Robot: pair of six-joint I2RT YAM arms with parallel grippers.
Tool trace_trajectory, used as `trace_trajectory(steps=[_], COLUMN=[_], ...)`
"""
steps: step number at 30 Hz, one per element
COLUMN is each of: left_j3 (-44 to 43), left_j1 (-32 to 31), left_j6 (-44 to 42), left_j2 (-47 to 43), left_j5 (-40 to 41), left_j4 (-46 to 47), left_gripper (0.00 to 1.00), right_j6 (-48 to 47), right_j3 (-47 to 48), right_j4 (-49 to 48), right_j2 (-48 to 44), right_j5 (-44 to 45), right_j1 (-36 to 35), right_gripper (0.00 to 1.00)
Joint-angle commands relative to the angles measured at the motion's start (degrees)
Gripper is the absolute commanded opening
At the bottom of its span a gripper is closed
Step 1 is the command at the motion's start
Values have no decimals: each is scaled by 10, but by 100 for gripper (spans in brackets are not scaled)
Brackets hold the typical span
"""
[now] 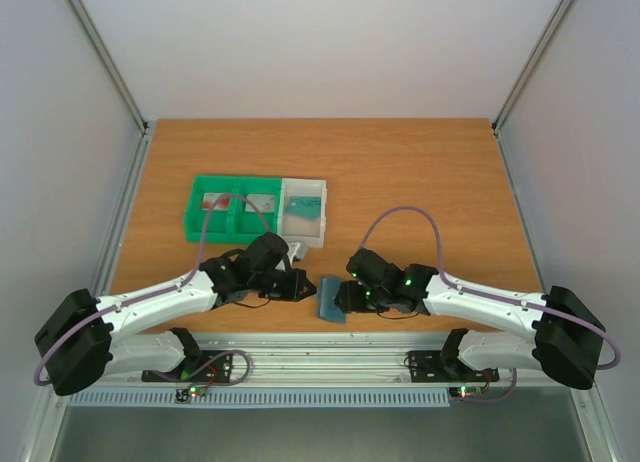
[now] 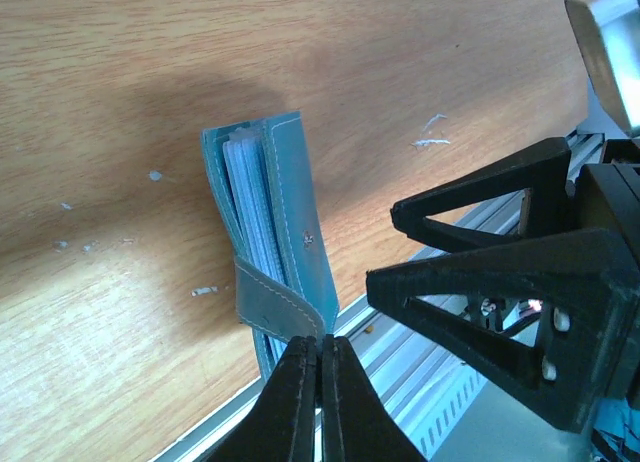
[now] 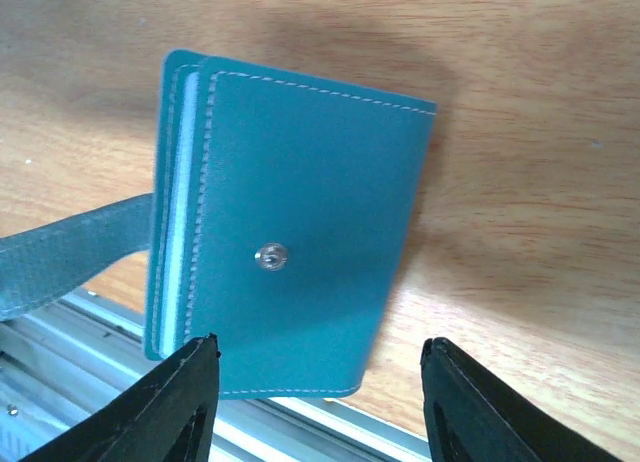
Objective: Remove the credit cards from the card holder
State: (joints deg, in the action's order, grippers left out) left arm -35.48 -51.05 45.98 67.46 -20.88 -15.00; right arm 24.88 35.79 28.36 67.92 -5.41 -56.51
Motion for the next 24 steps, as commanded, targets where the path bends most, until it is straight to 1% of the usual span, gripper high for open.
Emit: trace_trajectory(steps=[1,6,8,16,21,24], left_j3=[2,2,2,4,6,6], left_j1=[1,0,0,1,0,1], left_j6=[14,18,18,23,24,23], left_j2=[-16,-22,-23,-31,-36,-38], left_j5=[-13,-15,-16,-19,-21,-22], left_j4=[29,29,29,29,27,24], left_gripper=[0,0,0,1,0,0], right_j6=[-16,-12,-12,-9,-14,-15], right_j3=[23,39,42,46,49,54], right_j4=[3,-10,-13,-11,-6,12], right_j2=[-3,13,25,49,52,53], right_j5=[-18,-21,-23,-16,-14,2], right_j1=[-14,-22,-22,-22,-23,-23], right_gripper=[59,66,68,70,73,72])
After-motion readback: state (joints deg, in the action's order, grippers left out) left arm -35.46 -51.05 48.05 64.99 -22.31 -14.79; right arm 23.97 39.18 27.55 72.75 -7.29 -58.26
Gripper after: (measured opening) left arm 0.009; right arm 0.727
